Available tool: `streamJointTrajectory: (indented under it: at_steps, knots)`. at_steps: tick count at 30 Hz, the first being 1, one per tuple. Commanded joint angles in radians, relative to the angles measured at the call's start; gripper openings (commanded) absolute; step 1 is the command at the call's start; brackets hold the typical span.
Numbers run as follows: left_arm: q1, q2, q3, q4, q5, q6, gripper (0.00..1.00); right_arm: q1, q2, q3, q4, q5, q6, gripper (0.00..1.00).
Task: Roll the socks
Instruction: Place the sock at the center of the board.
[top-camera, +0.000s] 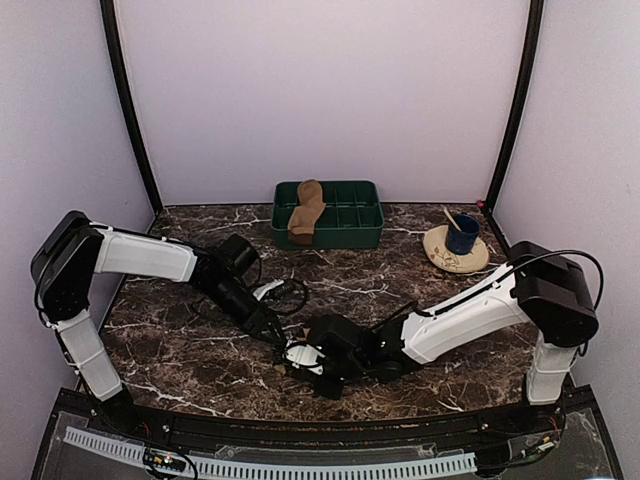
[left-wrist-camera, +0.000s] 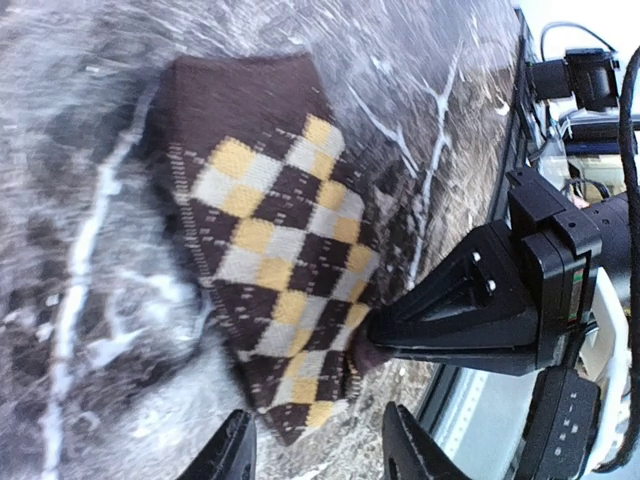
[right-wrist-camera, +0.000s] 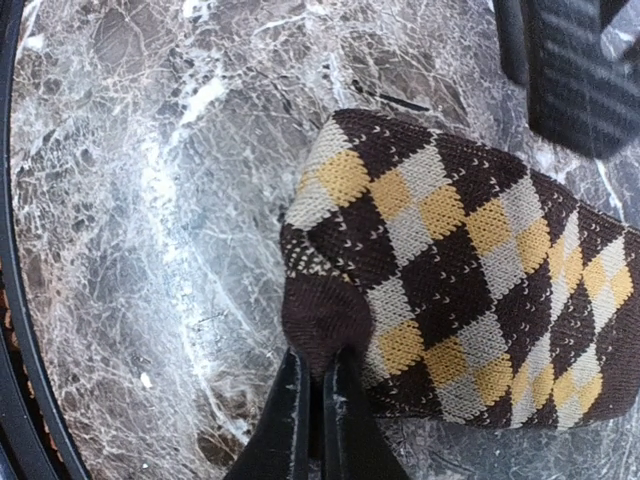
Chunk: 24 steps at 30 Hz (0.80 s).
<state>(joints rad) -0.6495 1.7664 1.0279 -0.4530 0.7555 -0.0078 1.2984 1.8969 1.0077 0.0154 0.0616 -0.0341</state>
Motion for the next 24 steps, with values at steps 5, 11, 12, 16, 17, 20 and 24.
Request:
streamJointTrajectory:
  at_steps: [5, 11, 12, 16, 17, 20, 24]
  knots:
    - [0.008, -0.134, -0.102, 0.168, -0.131, -0.107, 0.47, -0.087, 0.034, -0.051, -0.159, -0.231, 0.107, 0.0]
    - [0.008, -0.205, -0.151, 0.238, -0.182, -0.156, 0.48, -0.165, 0.039, -0.055, -0.151, -0.406, 0.15, 0.0]
    - [0.008, -0.217, -0.16, 0.251, -0.188, -0.164, 0.48, -0.176, 0.041, -0.054, -0.152, -0.429, 0.155, 0.0]
    - [0.001, -0.265, -0.207, 0.297, -0.222, -0.184, 0.48, -0.228, 0.056, -0.051, -0.136, -0.547, 0.188, 0.0]
    - [-0.006, -0.282, -0.22, 0.308, -0.241, -0.184, 0.47, -0.241, 0.064, -0.047, -0.134, -0.578, 0.193, 0.0]
    - [-0.041, -0.32, -0.254, 0.349, -0.276, -0.181, 0.46, -0.272, 0.091, -0.027, -0.141, -0.675, 0.208, 0.0]
    - [-0.092, -0.341, -0.267, 0.377, -0.311, -0.156, 0.42, -0.307, 0.126, -0.006, -0.14, -0.79, 0.23, 0.0]
